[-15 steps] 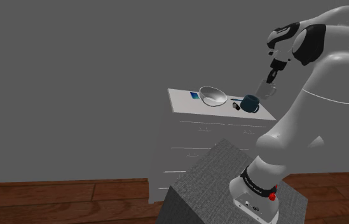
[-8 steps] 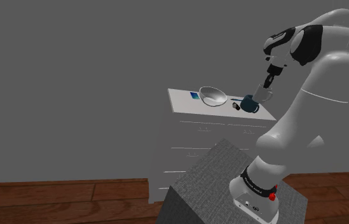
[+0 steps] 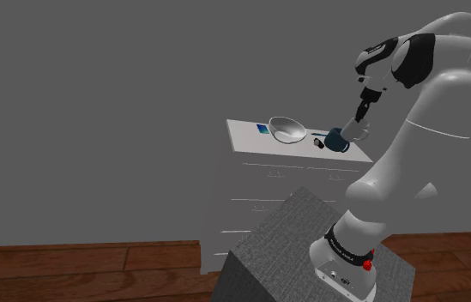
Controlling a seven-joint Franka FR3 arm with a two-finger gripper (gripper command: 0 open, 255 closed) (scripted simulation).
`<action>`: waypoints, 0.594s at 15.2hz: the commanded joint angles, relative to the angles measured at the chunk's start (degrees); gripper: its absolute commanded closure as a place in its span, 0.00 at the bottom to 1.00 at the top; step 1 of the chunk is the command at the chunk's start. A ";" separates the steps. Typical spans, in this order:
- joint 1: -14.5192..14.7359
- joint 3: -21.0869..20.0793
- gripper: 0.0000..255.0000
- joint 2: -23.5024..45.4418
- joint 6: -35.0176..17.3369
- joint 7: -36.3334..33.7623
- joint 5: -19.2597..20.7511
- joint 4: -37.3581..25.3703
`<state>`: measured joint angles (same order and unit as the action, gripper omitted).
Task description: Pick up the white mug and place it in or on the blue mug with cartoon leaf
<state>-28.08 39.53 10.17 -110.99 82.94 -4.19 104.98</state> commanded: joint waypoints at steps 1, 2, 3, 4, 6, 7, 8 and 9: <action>0.00 -0.01 0.00 0.01 -0.01 0.00 0.00 0.01; 0.00 0.00 0.00 0.02 -0.01 0.00 -0.01 0.01; 0.00 0.00 0.00 0.02 -0.01 0.01 -0.01 0.01; 0.01 -0.01 0.00 0.01 -0.02 -0.02 0.00 0.03; 0.15 0.11 0.00 -0.74 3.66 -0.41 0.57 -3.08; 0.17 0.15 0.00 -0.97 5.53 -0.54 0.75 -4.78; 0.17 0.18 0.00 -1.08 7.02 -0.61 0.85 -6.18; 0.17 0.18 0.00 -1.08 7.02 -0.61 0.85 -6.18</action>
<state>-27.91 39.70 9.08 -104.77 82.35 -3.35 99.53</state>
